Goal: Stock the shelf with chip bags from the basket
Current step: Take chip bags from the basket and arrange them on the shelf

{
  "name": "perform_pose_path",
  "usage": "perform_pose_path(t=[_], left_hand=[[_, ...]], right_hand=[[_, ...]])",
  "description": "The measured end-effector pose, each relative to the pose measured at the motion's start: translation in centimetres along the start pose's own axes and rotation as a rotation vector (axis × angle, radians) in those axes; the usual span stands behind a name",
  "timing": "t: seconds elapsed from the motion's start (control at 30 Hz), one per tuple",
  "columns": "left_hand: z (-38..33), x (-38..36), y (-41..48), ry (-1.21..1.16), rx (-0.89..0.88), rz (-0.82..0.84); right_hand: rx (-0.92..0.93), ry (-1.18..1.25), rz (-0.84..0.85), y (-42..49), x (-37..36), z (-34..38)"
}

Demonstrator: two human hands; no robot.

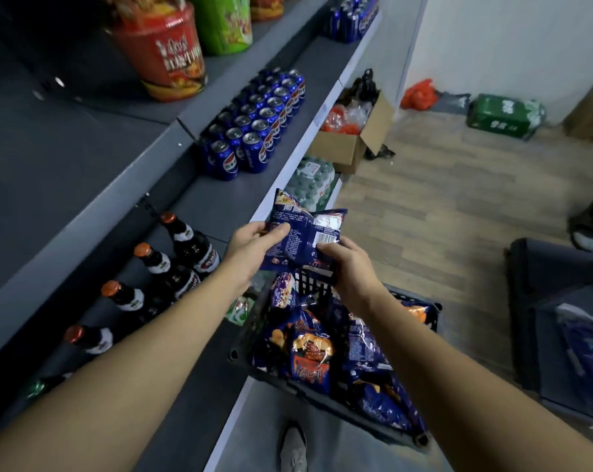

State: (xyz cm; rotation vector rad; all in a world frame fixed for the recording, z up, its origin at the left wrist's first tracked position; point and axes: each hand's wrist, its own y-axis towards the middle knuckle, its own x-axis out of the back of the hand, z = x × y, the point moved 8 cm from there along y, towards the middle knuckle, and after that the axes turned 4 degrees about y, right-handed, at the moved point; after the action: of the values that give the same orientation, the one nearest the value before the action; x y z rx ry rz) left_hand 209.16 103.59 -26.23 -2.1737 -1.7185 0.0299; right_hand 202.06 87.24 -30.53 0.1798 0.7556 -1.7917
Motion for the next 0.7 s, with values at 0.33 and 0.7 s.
perform_pose_path(t=[0.33, 0.7], left_hand=[[-8.3, 4.9, -8.6, -0.059, -0.187, -0.200], [-9.3, 19.6, -22.2, -0.120, -0.276, -0.537]], right_hand=[[0.140, -0.075, 0.190, -5.1, -6.7, 6.7], [0.128, -0.168, 0.535, -12.5, -23.2, 3.9]])
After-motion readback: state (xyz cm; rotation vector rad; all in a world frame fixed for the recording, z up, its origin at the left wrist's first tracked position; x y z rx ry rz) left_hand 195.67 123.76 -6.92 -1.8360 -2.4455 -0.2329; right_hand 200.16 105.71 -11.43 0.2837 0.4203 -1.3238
